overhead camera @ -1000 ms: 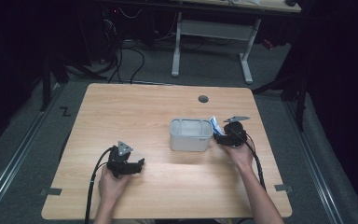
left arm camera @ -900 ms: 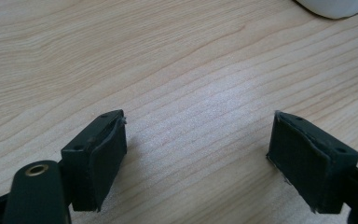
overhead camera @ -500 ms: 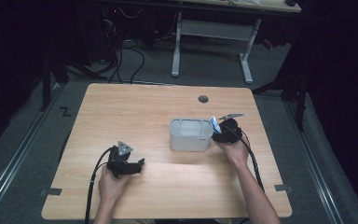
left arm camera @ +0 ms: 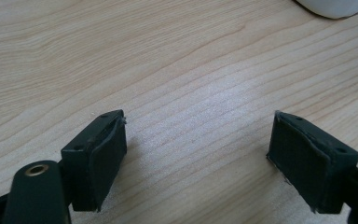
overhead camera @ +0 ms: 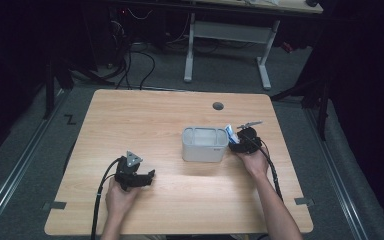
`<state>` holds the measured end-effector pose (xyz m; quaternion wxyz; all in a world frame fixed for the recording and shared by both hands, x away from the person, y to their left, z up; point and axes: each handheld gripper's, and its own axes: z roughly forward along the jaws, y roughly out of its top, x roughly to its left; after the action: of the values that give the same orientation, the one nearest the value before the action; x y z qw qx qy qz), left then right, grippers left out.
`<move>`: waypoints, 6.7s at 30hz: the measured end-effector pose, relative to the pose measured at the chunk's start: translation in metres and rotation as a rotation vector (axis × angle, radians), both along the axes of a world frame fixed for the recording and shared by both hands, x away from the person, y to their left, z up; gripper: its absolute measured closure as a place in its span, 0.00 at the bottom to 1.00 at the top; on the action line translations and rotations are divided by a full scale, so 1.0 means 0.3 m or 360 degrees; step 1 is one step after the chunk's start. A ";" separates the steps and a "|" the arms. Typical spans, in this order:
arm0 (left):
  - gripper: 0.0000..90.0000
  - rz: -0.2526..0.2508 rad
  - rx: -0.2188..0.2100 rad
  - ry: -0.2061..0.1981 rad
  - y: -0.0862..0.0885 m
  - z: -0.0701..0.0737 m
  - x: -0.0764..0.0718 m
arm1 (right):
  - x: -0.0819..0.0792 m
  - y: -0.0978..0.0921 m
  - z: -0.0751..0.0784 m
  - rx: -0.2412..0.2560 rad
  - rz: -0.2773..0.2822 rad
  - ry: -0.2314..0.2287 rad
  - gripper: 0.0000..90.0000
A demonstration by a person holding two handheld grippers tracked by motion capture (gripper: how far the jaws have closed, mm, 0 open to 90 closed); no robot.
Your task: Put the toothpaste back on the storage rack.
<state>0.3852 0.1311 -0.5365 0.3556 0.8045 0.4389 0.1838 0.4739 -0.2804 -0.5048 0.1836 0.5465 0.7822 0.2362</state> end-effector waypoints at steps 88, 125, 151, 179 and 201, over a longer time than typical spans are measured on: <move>0.23 0.0017 0.0004 -0.0005 -0.001 0.000 -0.002 | -0.086 -0.095 0.121 0.0150 0.0045 -0.0051 0.78; 0.26 0.0039 -0.0001 -0.0011 0.001 0.001 -0.003 | -0.216 -0.097 0.261 0.0294 0.0171 -0.0303 0.78; 0.26 0.0038 -0.0003 -0.0008 0.001 0.001 -0.003 | -0.252 -0.072 0.364 0.0343 0.0349 -0.0336 0.77; 0.26 0.0037 0.0001 -0.0008 0.001 0.001 -0.003 | -0.198 0.081 0.469 0.0546 0.0585 -0.0450 0.79; 0.26 0.0041 -0.0007 -0.0008 0.004 0.001 -0.006 | -0.060 0.230 0.503 0.0741 0.0673 -0.0470 0.78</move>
<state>0.3835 0.1324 -0.5362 0.3561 0.7974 0.4488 0.1895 0.4559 -0.2114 -0.3538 0.1122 0.3593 0.7683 0.5177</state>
